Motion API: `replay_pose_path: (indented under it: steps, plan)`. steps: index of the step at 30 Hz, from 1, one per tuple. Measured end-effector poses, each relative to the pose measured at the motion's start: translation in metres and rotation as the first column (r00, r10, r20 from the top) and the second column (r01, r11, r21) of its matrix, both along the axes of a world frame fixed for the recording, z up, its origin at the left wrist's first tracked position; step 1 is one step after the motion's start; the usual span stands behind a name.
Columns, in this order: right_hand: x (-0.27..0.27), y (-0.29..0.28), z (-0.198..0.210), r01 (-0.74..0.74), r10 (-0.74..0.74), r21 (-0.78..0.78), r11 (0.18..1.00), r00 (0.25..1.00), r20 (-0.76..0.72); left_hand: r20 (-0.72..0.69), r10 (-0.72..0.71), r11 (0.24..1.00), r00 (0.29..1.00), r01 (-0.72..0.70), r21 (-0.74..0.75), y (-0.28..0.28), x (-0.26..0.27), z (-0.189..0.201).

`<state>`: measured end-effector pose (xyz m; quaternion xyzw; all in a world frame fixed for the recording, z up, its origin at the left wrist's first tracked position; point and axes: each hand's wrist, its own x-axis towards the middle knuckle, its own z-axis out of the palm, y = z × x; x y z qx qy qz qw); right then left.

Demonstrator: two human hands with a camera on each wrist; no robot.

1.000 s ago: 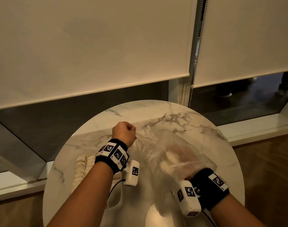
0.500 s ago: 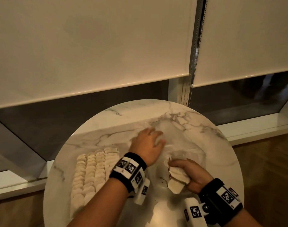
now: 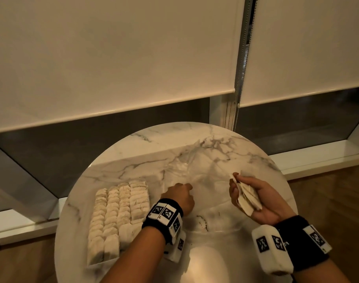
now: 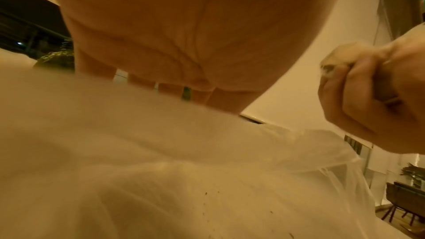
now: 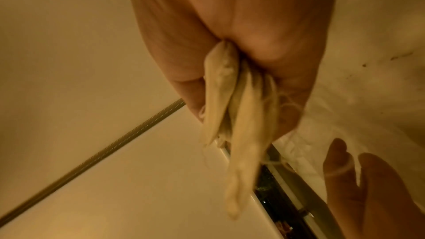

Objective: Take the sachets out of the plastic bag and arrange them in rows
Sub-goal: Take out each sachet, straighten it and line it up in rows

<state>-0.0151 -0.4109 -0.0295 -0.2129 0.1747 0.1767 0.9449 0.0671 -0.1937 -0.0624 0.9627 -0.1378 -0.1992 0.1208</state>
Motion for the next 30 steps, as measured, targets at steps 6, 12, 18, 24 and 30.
replay_pose_path:
  steps: [6, 12, 18, 24, 30]
  plan:
    - [0.024, 0.021, -0.013, 0.115, -0.114, 0.008, 0.993, 0.992, -0.043, 0.013, -0.036, 0.996, 0.999, 0.035, 0.083, -0.010, -0.006, -0.001]
    - [0.032, 0.039, -0.034, 0.089, -0.094, -0.033, 0.995, 0.980, -0.177, -0.085, -0.093, 0.977, 0.992, 0.107, 0.182, -0.010, -0.017, -0.016]
    - [0.023, 0.039, -0.060, 0.038, -0.060, -0.100, 0.994, 0.971, -0.232, -0.035, -0.071, 0.988, 0.997, 0.075, 0.132, -0.006, -0.030, -0.019]
    - [0.018, 0.039, -0.043, 0.104, -0.114, -0.073, 0.992, 0.981, -0.154, 0.181, 0.061, 0.974, 0.981, -0.019, -0.226, 0.005, -0.042, -0.007]
    - [0.003, 0.064, -0.010, 0.082, -0.083, -0.028, 0.996, 0.996, -0.021, 0.065, 0.387, 0.650, 0.920, -0.222, -0.727, 0.027, -0.063, 0.013]
